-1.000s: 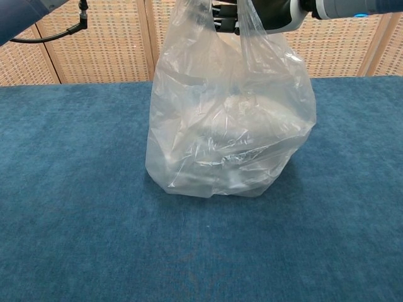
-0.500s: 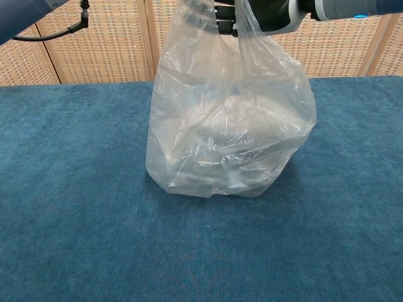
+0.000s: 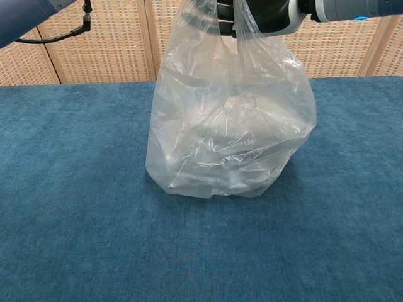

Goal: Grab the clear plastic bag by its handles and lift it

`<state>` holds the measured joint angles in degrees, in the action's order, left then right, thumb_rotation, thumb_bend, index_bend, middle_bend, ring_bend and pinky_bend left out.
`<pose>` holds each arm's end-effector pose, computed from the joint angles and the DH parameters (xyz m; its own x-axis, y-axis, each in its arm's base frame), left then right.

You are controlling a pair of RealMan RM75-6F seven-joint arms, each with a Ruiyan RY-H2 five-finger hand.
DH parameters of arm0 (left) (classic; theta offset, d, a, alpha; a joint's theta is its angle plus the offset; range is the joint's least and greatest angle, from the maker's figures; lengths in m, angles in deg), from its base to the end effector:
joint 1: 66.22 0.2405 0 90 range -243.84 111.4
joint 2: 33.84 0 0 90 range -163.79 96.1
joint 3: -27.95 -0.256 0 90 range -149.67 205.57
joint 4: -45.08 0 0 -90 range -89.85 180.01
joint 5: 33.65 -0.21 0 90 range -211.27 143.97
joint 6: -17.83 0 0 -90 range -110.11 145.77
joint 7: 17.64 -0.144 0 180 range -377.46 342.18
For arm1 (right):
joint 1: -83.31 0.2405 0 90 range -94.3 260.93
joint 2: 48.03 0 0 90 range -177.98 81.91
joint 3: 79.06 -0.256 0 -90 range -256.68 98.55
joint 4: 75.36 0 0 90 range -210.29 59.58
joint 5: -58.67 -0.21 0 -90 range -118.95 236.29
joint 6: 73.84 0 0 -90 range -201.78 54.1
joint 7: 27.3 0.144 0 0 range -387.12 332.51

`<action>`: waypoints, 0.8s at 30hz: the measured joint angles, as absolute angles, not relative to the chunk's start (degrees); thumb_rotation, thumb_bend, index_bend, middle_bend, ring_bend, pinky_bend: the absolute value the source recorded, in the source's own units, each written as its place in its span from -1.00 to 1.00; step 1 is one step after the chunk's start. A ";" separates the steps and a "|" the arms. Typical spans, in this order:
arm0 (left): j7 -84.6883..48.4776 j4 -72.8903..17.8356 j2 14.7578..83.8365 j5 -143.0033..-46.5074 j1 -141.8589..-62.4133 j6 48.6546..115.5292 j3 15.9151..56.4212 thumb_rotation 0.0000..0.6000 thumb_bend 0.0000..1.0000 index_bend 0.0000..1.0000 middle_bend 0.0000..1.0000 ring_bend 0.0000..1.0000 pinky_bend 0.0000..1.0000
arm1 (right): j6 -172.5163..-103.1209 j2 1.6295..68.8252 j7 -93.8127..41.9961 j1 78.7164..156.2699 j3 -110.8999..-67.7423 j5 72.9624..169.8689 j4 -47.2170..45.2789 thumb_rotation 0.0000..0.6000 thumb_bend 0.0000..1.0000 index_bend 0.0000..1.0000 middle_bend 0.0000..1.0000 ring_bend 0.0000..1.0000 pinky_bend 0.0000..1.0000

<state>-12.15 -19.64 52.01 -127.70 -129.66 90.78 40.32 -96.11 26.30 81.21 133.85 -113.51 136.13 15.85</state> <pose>-0.0002 0.4116 0.0693 0.2706 -0.3181 0.9086 0.4361 -0.8009 -0.4103 -0.0190 -0.3979 0.0672 -0.8463 -0.5122 -0.1462 -0.1642 0.5121 -0.8431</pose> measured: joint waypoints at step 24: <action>-10.48 -21.58 51.81 -125.44 -129.26 90.79 42.29 1.00 -0.48 -1.00 -1.00 -1.00 -0.93 | -94.81 25.93 81.64 134.93 -112.45 136.86 15.16 1.00 -1.00 -0.09 0.17 -0.04 -0.31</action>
<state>-10.48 -21.58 51.81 -125.44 -129.26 90.79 42.29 -94.81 25.93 81.64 134.93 -112.45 136.86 15.16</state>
